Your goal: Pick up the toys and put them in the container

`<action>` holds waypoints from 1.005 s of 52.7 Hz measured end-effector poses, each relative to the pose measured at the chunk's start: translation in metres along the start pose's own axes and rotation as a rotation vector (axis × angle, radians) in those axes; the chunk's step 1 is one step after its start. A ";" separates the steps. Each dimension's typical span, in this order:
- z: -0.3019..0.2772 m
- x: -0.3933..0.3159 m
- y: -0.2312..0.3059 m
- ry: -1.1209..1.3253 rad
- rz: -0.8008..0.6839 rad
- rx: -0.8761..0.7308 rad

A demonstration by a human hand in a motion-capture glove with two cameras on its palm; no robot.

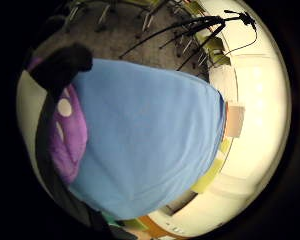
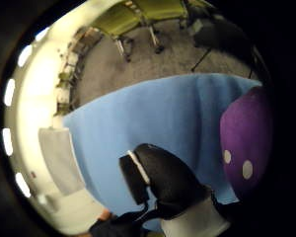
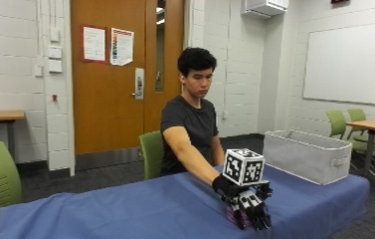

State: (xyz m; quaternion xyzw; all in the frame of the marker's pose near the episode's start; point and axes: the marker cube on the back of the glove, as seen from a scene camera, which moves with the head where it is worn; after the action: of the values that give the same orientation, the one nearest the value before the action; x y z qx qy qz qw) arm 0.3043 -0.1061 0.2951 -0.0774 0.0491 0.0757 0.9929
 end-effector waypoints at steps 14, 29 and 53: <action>0.010 0.010 0.005 -0.015 0.031 0.144; -0.006 0.009 0.011 0.058 0.035 0.282; -0.019 0.004 0.030 -0.050 0.037 0.046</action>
State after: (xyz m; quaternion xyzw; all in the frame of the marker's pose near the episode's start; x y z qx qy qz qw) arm 0.3014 -0.0789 0.2716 -0.0516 0.0274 0.0947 0.9938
